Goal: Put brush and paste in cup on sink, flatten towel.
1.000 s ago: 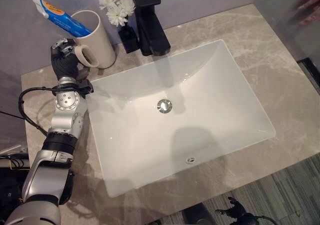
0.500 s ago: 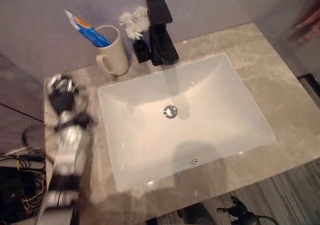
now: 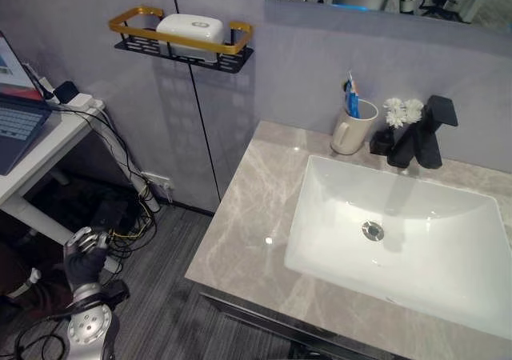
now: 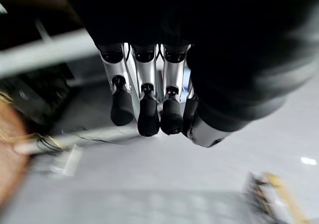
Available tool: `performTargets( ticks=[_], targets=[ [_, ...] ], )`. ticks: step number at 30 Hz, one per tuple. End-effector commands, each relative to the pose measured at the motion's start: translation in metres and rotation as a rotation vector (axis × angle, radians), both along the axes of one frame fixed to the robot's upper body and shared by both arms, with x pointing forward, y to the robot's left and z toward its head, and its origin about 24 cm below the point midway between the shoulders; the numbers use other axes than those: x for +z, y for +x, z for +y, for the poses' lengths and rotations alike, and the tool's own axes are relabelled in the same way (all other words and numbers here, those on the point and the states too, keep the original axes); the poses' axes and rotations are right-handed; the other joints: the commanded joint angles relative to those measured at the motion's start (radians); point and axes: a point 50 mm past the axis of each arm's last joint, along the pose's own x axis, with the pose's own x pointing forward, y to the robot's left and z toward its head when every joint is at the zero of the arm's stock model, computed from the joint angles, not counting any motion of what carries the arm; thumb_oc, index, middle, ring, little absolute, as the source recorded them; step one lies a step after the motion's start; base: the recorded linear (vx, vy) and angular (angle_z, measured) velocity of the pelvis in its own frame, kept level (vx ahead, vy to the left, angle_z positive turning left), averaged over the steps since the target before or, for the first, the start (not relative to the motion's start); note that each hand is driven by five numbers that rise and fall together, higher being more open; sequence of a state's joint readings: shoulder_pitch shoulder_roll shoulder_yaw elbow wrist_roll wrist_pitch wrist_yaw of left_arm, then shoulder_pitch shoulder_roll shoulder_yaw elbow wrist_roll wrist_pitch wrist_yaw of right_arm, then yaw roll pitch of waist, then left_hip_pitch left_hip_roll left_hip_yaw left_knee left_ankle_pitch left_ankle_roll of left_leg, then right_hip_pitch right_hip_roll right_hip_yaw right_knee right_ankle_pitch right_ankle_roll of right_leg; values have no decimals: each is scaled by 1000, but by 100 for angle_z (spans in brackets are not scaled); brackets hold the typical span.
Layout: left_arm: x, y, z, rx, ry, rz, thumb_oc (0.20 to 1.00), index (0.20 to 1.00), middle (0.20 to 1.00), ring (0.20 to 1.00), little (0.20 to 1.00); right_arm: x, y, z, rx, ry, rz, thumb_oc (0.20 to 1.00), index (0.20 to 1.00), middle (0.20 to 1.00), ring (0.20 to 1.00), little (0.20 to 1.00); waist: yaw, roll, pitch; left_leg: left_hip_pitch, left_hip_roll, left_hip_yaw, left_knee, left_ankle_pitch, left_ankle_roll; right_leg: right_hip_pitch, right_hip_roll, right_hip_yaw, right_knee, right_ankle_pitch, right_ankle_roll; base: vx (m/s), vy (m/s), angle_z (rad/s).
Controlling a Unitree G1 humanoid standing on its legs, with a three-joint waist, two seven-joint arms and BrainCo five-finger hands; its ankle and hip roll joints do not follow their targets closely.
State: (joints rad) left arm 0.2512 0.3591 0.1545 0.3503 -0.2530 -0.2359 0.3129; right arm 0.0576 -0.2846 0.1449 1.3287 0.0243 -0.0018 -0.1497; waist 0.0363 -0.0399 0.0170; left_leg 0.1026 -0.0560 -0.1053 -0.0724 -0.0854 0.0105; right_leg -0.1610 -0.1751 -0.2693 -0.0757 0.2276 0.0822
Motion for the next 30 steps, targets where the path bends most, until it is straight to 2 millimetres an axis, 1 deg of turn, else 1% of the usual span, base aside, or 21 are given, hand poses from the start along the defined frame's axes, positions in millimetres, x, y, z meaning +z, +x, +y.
performTargets(
  ticks=[1,2,4,5,6,7,8,9,11,12,14,15,16,18,20,22,23,25,27,28,30],
  targets=[
    [-34,-13,-3,-232,51,373,1000,1000,1000,1000,1000,10,54,2,71,-2,-162,1000,1000,1000,1000,1000,-37,5,29,-23,-50,16,-15,32,25,40,-30,30,62,18,90,-92,149,8],
    [-36,-18,-3,-368,135,474,1000,1000,1000,1000,1000,11,58,1,79,5,-167,1000,1000,1000,1000,1000,-54,15,36,-18,-49,30,-15,28,27,32,-27,46,73,28,93,-137,223,-11],
    [-59,-47,-3,-582,238,765,1000,1000,1000,1000,1000,12,66,4,111,30,-169,1000,1000,1000,1000,1000,-88,27,53,-11,-53,77,-15,28,36,-17,-19,102,113,59,99,-123,224,-35],
    [-71,-58,-6,-599,222,839,1000,1000,1000,1000,1000,12,71,8,145,40,-171,1000,1000,1000,1000,1000,-105,30,64,-14,-52,103,-15,36,40,-48,-11,119,135,62,97,-87,144,-83],
    [-71,-57,-7,-599,222,837,1000,1000,1000,1000,1000,12,71,8,145,39,-171,1000,1000,1000,1000,1000,-100,31,64,-14,-52,108,-15,35,40,-53,-10,125,140,60,97,-173,183,-123],
    [-102,-83,-19,-654,197,1037,1000,1000,1000,1000,1000,10,71,17,190,60,-159,1000,1000,1000,1000,1000,-121,45,85,-15,-39,162,-15,52,42,-88,34,150,234,-9,80,-198,162,-99],
    [-110,-90,-24,-641,181,1082,1000,1000,1000,1000,1000,8,68,20,211,68,-140,1000,1000,1000,1000,1000,-120,53,89,-22,-29,188,-15,60,41,-88,43,130,275,-65,65,-263,188,-123],
    [-122,-108,-29,-608,144,1172,1000,1000,1000,1000,1000,6,62,19,202,66,-123,1000,1000,1000,1000,1000,-121,58,86,-32,-18,218,-15,67,40,-76,44,101,306,-113,52,-202,74,-96],
    [-135,-129,-39,-467,3,1285,1000,1000,1000,1000,1000,0,37,16,158,66,-44,1000,1000,1000,1000,1000,-128,61,60,-67,13,314,-15,82,35,-14,47,51,368,-221,30,-200,8,-104],
    [-135,-128,-39,-467,3,1284,1000,1000,1000,1000,1000,1,37,16,158,66,-45,1000,1000,1000,1000,1000,-127,62,59,-70,13,315,-15,83,35,-17,48,51,366,-218,29,-139,-26,-102],
    [-139,-151,-46,-466,-84,1401,1000,1000,1000,1000,1000,-2,20,12,144,67,29,1000,1000,1000,1000,1000,-121,59,32,-84,37,392,-15,86,32,25,30,26,361,-254,28,-66,-69,-136],
    [-140,-155,-49,-496,-79,1433,1000,1000,1000,1000,1000,-3,15,11,158,68,60,1000,1000,1000,1000,1000,-113,57,17,-91,47,427,-15,89,30,53,16,-1,345,-262,29,-1,-108,-144],
    [-140,-156,-51,-539,-54,1452,1000,1000,1000,1000,1000,-3,11,10,175,67,82,1000,1000,1000,1000,1000,-105,49,2,-87,50,449,-15,73,24,87,-2,-15,337,-286,44,-5,-135,-110],
    [-142,-152,-55,-571,-35,1443,1000,1000,1000,1000,1000,-3,12,10,166,75,70,1000,1000,1000,1000,1000,-85,36,-12,-101,68,541,-7,82,25,121,-35,-85,321,-278,55,-68,-165,-152],
    [-143,-146,-59,-552,-53,1410,1000,1000,1000,1000,1000,-2,15,11,156,82,52,1000,1000,1000,1000,1000,-73,29,-18,-113,82,608,-5,92,26,133,-43,-121,318,-266,67,-141,-182,-225],
    [-142,-135,-57,-541,-28,1369,1000,1000,1000,1000,1000,-2,17,11,160,79,42,1000,1000,1000,1000,1000,-67,23,-19,-136,112,679,-2,116,9,146,-32,-150,250,-272,66,-169,-263,-250],
    [-141,-129,-58,-534,-27,1351,1000,1000,1000,1000,1000,-2,17,12,165,81,46,1000,1000,1000,1000,1000,-65,21,-18,-135,128,713,0,127,0,146,-18,-128,219,-272,62,-103,-287,-160],
    [-141,-111,-61,-587,34,1327,1000,1000,1000,1000,1000,-4,7,12,139,89,70,1000,1000,1000,1000,1000,-82,22,-19,-145,148,706,2,148,-16,149,36,-44,183,-293,44,-37,-302,-123],
    [-138,-87,-64,-641,114,1271,1000,1000,1000,1000,1000,-2,-2,1,78,64,86,1000,1000,1000,1000,1000,-90,30,-11,-161,155,661,9,166,-33,154,71,3,120,-286,30,-19,-256,-110],
    [-137,-76,-68,-673,139,1240,1000,1000,1000,1000,1000,0,-4,-4,55,50,85,1000,1000,1000,1000,1000,-89,33,-2,-173,155,621,20,171,-42,160,84,26,101,-282,22,-2,-224,-51],
    [-134,-56,-79,-706,177,1156,1000,1000,1000,1000,1000,3,-8,-14,0,23,82,1000,1000,1000,1000,1000,-72,30,22,-229,149,493,91,167,-46,155,106,45,68,-260,5,-79,-223,-28]
  ],
)
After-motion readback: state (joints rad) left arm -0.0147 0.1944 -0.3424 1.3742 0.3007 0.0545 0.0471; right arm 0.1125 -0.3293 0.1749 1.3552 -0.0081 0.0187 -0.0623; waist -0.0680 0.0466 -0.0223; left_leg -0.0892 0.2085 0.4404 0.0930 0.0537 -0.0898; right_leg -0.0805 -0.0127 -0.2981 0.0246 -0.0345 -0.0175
